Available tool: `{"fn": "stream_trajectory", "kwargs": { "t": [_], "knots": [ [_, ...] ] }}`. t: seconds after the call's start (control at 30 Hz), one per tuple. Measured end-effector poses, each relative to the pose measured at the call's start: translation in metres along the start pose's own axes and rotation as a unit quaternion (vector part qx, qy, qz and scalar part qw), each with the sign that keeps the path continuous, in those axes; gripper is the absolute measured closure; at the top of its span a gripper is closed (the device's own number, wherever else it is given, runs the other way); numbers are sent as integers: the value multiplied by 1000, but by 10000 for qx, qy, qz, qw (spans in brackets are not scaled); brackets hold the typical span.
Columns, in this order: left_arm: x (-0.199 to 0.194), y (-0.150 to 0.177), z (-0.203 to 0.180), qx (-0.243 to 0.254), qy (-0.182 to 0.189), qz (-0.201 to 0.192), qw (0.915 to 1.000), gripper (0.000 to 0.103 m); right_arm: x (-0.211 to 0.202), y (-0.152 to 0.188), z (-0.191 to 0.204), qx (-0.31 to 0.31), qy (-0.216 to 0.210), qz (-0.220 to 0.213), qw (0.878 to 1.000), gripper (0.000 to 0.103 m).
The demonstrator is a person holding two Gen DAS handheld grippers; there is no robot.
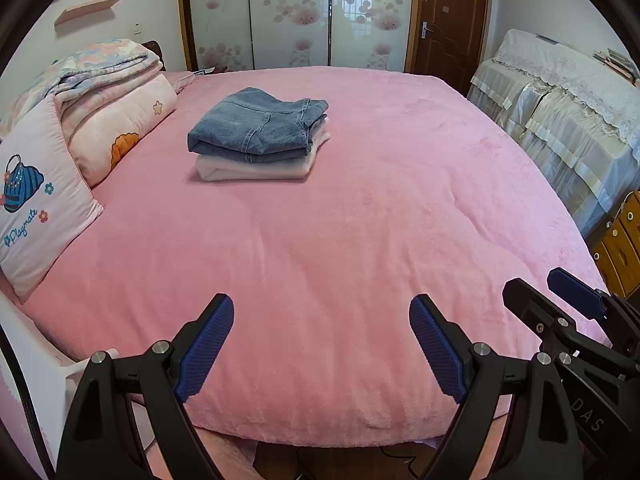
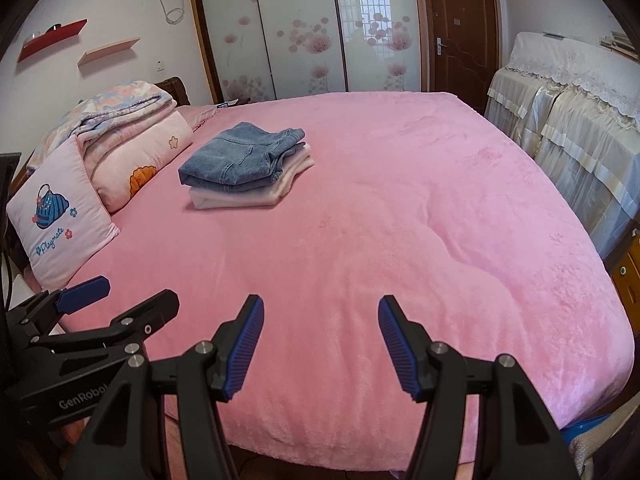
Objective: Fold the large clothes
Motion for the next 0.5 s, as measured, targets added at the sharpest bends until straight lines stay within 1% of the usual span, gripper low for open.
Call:
{"fn": "stream_trajectory", "kwargs": {
  "t": [0.5],
  "knots": [
    [4,6,1,-29,-10,135,9999,14,4,6,1,4,-24,157,9999,43]
  ]
}}
Point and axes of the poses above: each gripper's, at about its wrist camera, not at the fingertips, and x roughly the way its jaws point, z to its left, y to its underside, the point moved 6 cm from there along x, roughly the way its jaws point, and after that the axes turned 6 degrees about y, right-handed, at the moved point
